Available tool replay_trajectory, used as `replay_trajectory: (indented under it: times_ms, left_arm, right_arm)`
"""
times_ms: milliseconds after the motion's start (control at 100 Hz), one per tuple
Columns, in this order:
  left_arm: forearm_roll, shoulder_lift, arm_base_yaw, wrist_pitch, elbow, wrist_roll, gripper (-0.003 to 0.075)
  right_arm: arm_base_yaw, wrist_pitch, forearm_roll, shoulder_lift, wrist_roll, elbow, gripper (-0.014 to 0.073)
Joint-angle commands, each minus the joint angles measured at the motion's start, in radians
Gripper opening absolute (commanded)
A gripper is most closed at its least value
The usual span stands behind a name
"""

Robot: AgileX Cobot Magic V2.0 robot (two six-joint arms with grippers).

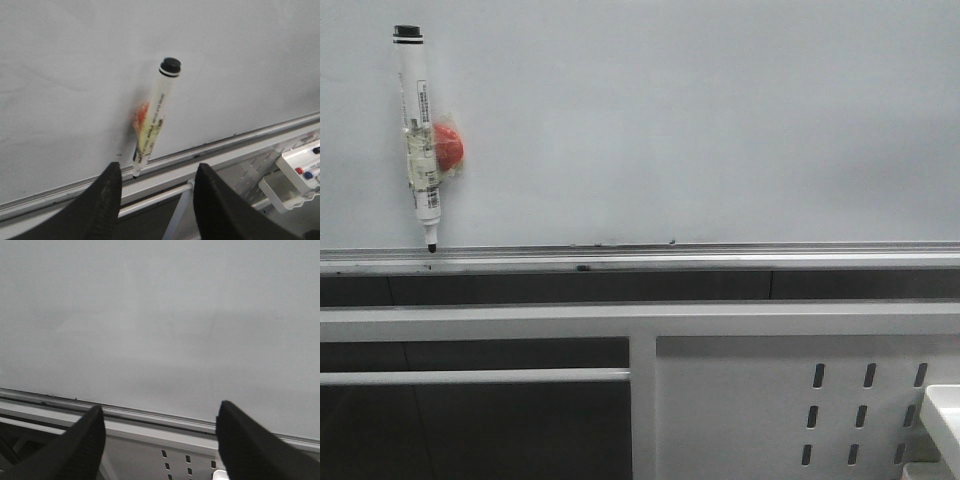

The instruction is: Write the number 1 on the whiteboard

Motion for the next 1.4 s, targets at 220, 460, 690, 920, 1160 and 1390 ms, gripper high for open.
replay_trajectory:
  times_ms: [220,460,690,920,1160,1390]
  left_arm:
    - [-0.014,0.214,-0.135,-0.32,-0.026,-0.002,0.0319]
    - [-0.075,0.353,-0.135,-0.43,-0.026,-0.002,0.032]
    - [-0.065,0.367,-0.135,-0.445,-0.028,-0.002,0.0325]
    - [-0.06,0.367,-0.168,-0.452,-0.028,-0.03,0.041]
    - [-0.068,0.37,-0.206,-0.548,-0.028,-0.03,0.0404]
    - [-0.09,0.424,-0.206,-0.55,-0.032,-0.032,0.0369]
  right_arm:
    - [-0.003,-0.081,-0.009,0.016,-0.009,-0.032,0.0433]
    - [-0.003,-0.075,-0.009,0.016,-0.009,-0.032,0.0433]
    - [-0.003,-0.075,-0.009,0.016,-0.009,-0.032,0.0433]
    - [-0.003,-0.075,-0.009,0.016,-0.009,-0.032,0.0433]
    - [-0.003,-0.075,-0.009,0.016,-0.009,-0.032,0.0433]
    - [-0.003,-0.075,0.017,0.016,-0.009,-0.032,0.0433]
